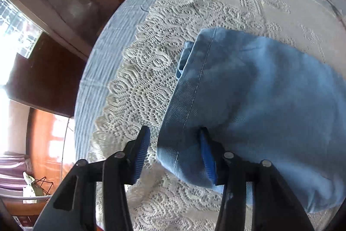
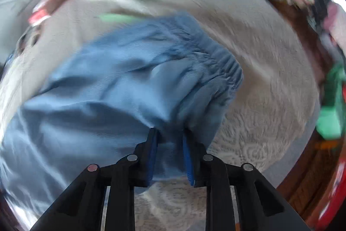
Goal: Fold clothes
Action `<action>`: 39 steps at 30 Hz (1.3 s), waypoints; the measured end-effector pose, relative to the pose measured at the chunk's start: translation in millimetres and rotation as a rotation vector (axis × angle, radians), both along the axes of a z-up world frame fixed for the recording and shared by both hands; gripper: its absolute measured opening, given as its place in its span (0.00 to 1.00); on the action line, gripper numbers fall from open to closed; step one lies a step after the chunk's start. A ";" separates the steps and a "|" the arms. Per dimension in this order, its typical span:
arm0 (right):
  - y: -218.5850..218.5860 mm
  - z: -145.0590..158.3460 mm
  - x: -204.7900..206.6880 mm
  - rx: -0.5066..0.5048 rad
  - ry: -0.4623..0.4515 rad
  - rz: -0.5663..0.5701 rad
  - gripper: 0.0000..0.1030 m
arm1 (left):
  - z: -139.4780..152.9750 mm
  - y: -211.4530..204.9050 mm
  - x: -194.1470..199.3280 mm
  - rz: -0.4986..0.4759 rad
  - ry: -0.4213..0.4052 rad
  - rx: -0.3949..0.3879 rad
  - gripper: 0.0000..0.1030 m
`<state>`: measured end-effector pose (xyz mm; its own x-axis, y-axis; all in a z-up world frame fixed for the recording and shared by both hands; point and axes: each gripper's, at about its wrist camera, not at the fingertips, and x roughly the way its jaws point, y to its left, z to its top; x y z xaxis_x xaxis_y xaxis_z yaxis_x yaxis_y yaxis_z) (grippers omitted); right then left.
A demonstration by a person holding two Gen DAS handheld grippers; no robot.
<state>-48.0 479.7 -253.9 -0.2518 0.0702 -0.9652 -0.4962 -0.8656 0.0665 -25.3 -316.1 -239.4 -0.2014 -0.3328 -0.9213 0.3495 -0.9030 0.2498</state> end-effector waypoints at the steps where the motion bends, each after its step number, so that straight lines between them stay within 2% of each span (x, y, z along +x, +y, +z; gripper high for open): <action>1: 6.3 3.6 6.1 -0.036 0.030 -0.037 0.19 | 10.9 1.7 1.9 0.009 0.031 0.026 0.47; 3: 4.0 24.2 14.6 -0.033 0.108 -0.033 0.23 | 31.7 7.6 5.1 0.023 0.120 0.104 0.69; 4: 0.7 41.3 18.7 -0.024 0.169 -0.015 0.28 | 40.4 11.6 6.0 0.029 0.162 0.138 0.92; 5: -0.4 52.5 19.9 -0.025 0.212 -0.002 0.35 | 48.8 15.8 6.9 0.034 0.204 0.171 1.00; 7: 0.6 72.5 17.9 -0.045 0.283 0.023 0.43 | 53.6 30.8 1.0 0.012 0.238 0.206 1.00; 9: 4.2 75.2 11.7 -0.066 0.293 0.030 0.44 | 47.6 47.3 -6.2 0.001 0.223 0.220 1.00; 15: 2.3 45.9 -6.7 -0.136 0.233 0.085 0.43 | 9.2 89.6 -17.0 -0.007 0.129 0.263 1.00; 19: 1.9 18.3 -17.2 -0.146 0.173 0.096 0.43 | -24.4 115.1 -19.0 0.019 0.042 0.325 1.00; 20: 3.2 11.6 -18.9 -0.152 0.159 0.094 0.43 | -33.3 120.9 -19.3 0.026 0.017 0.325 1.00; 22: 5.4 -0.5 -21.7 -0.162 0.135 0.093 0.43 | -34.2 135.1 -19.6 0.010 0.030 0.238 1.00; 23: 4.8 -1.0 -20.6 -0.159 0.143 0.096 0.44 | -34.4 136.7 -19.5 0.024 0.030 0.233 1.00; 25: 3.7 -1.4 -17.7 -0.163 0.151 0.100 0.45 | -37.0 129.9 -17.0 0.082 0.056 0.280 1.00; 27: 7.7 -1.2 -17.2 -0.187 0.149 0.115 0.45 | -37.8 132.0 -16.6 0.081 0.068 0.259 1.00; 28: 11.6 -0.9 -16.6 -0.209 0.150 0.119 0.43 | -38.2 131.6 -15.6 0.083 0.074 0.261 1.00; 29: 19.0 0.0 -14.3 -0.241 0.158 0.102 0.32 | -38.6 131.2 -14.7 0.083 0.080 0.262 1.00; 30: 28.7 3.6 -7.1 -0.270 0.176 0.067 0.25 | -38.9 131.9 -14.2 0.077 0.081 0.258 1.00; 33: 48.8 29.3 19.4 -0.312 0.295 -0.020 0.24 | -39.9 131.2 -13.4 0.076 0.084 0.259 1.00; 34: 53.2 42.1 35.4 -0.299 0.349 -0.050 0.30 | -39.1 132.3 -13.1 0.075 0.083 0.258 1.00; 35: 55.0 49.0 45.7 -0.280 0.369 -0.065 0.40 | -38.6 132.9 -13.0 0.072 0.082 0.257 1.00; 37: 58.3 48.7 60.9 -0.274 0.365 -0.085 0.54 | -38.5 131.0 -14.3 0.065 0.075 0.260 1.00; 39: 59.9 34.7 67.5 -0.304 0.344 -0.134 0.56 | -38.1 129.7 -15.4 0.049 0.060 0.268 1.00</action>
